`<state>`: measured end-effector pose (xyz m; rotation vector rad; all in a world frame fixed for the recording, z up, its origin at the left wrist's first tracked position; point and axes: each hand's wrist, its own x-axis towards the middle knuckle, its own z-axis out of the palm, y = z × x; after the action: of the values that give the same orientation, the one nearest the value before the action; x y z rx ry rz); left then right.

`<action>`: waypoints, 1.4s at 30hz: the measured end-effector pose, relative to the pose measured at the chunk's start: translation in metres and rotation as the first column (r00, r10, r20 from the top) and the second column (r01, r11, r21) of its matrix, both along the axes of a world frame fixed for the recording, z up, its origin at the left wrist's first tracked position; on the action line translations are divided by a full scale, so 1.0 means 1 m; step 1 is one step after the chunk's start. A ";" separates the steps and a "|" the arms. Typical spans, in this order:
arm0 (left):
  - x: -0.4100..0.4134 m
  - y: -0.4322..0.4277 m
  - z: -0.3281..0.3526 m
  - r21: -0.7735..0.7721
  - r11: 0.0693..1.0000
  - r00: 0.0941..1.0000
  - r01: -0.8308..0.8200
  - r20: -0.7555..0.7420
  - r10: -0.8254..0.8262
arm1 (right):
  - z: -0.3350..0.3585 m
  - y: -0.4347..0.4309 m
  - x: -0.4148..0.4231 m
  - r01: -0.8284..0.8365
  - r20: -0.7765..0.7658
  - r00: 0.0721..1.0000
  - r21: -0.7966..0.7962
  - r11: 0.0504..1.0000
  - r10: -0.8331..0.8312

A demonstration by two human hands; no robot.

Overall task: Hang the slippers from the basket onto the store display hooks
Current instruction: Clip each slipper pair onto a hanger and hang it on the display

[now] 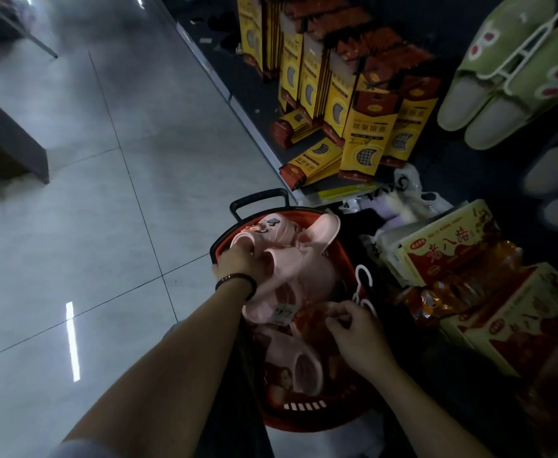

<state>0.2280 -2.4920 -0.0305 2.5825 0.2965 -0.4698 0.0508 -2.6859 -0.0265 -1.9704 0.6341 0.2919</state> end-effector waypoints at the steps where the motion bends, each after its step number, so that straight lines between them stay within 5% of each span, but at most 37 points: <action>1: -0.001 0.001 0.000 0.029 0.999 1.000 0.022 0.017 -0.022 | -0.001 0.000 -0.001 0.001 -0.007 1.000 0.006 1.000 -0.001; 6: -0.009 0.000 -0.004 -0.070 0.997 0.991 0.041 0.127 -0.032 | 0.002 -0.001 -0.003 -0.005 0.002 1.000 -0.008 1.000 0.005; 11: -0.020 0.000 -0.007 0.021 1.000 0.967 -0.013 0.255 0.007 | -0.004 0.002 -0.005 -0.014 -0.028 1.000 -0.031 0.999 0.013; 16: -0.038 0.003 -0.020 0.122 0.931 0.882 0.344 0.300 -0.364 | -0.002 0.004 -0.003 -0.021 -0.046 0.999 -0.019 1.000 0.020; 18: -0.041 0.008 -0.022 0.111 0.921 0.882 0.374 0.264 -0.390 | 0.000 0.005 -0.001 -0.043 -0.058 0.997 0.019 0.999 0.044; 21: -0.045 0.015 -0.017 -0.029 0.901 0.896 0.433 0.119 -0.427 | -0.001 0.007 -0.006 -0.216 -0.072 0.972 0.096 0.972 0.223; 24: -0.055 0.017 -0.005 -0.209 0.869 0.894 0.448 0.079 -0.441 | 0.001 0.015 -0.017 -0.487 -0.231 0.848 0.012 0.873 0.476; 27: -0.060 0.019 0.001 -0.327 0.866 0.923 0.377 0.058 -0.380 | -0.009 0.020 -0.026 -0.591 -0.318 0.772 -0.044 0.805 0.550; 32: -0.077 0.024 0.012 -0.585 0.811 0.990 -0.011 -0.118 -0.072 | -0.001 0.014 -0.024 -0.381 -0.132 0.921 -0.116 0.917 0.366; 35: -0.085 0.033 0.016 -0.736 0.655 0.985 -0.170 -0.147 0.090 | 0.010 0.009 -0.027 -0.163 0.127 0.977 -0.061 0.985 0.169; 39: -0.097 0.036 0.026 -0.832 0.418 0.923 -0.364 -0.264 0.279 | 0.024 -0.001 -0.035 0.074 0.241 0.966 0.080 0.994 -0.092; 42: -0.110 0.034 0.034 -0.854 0.281 0.895 -0.437 -0.382 0.230 | 0.031 -0.005 -0.039 0.194 0.253 0.936 0.217 0.957 -0.247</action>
<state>0.1177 -2.4585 0.0033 1.2555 0.4611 -0.5095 0.0118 -2.6909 0.0044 -1.6980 0.6138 -0.0630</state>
